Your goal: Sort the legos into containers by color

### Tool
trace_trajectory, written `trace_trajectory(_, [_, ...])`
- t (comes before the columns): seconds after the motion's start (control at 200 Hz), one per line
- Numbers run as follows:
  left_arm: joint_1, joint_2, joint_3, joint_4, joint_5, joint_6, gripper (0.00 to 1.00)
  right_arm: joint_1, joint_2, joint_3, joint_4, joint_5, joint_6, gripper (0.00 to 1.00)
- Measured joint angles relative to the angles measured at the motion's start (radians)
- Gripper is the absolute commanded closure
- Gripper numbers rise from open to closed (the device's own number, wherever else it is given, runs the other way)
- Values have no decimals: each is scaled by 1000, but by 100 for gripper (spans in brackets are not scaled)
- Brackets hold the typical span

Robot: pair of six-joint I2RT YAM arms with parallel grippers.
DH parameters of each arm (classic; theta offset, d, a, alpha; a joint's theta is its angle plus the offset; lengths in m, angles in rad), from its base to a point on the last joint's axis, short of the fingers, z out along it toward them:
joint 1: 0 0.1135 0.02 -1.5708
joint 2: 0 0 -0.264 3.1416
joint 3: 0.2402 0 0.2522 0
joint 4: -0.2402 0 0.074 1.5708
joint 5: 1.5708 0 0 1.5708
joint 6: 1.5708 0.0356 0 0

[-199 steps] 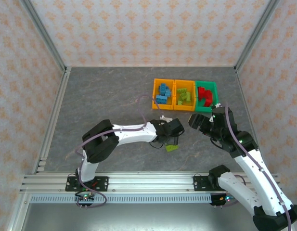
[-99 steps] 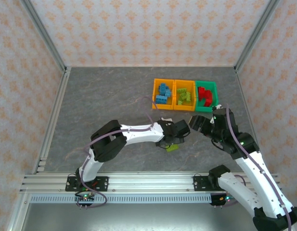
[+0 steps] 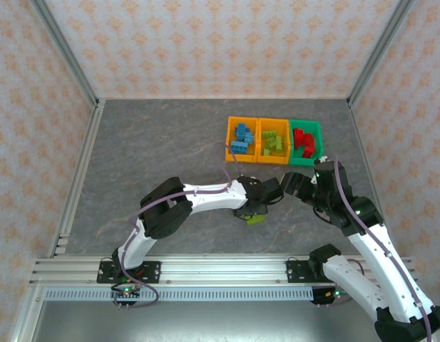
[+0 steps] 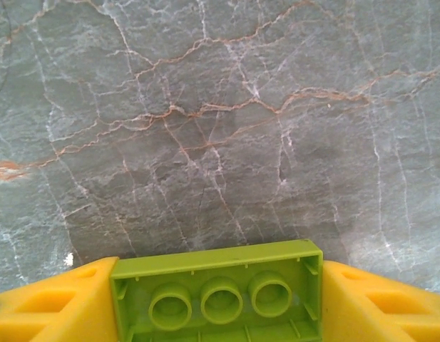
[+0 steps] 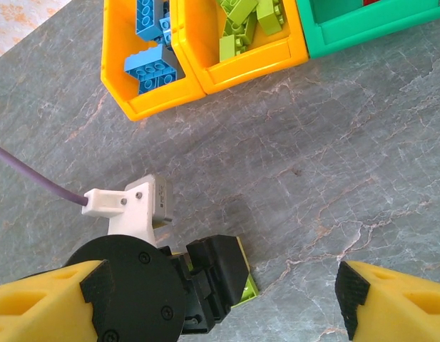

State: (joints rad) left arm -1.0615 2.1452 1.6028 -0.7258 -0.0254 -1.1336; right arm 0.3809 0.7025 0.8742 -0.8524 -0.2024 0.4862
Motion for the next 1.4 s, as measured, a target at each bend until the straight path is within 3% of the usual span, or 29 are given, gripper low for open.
trace_trajectory(0.3, [1, -3, 53, -15, -24, 76, 41, 0, -46, 3, -3, 26, 15, 17])
trace_trajectory(0.581, [23, -3, 207, -13, -196, 219, 42, -1, -140, 11, 14, 110, 60, 16])
trace_trajectory(0.746, [87, 41, 427, 37, -337, 344, 41, 0, -165, 8, -6, 133, 80, 16])
trace_trajectory(0.906, [142, 182, 676, 116, -418, 465, 40, 0, -167, 8, -8, 136, 98, 16])
trace_trajectory(1.001, [162, 285, 798, 140, -454, 535, 34, 0, -168, 8, -9, 137, 101, 16])
trace_trajectory(1.116, [186, 375, 883, 174, -448, 598, 16, 0, -184, 8, -18, 146, 106, 16])
trace_trajectory(1.186, [202, 404, 906, 190, -420, 637, 10, 0, -202, 8, -20, 153, 113, 16])
trace_trajectory(1.291, [220, 415, 932, 200, -364, 672, 8, 0, -216, 8, -20, 155, 117, 16])
trace_trajectory(1.401, [230, 396, 949, 194, -266, 698, 13, 0, -216, 8, -20, 155, 119, 16])
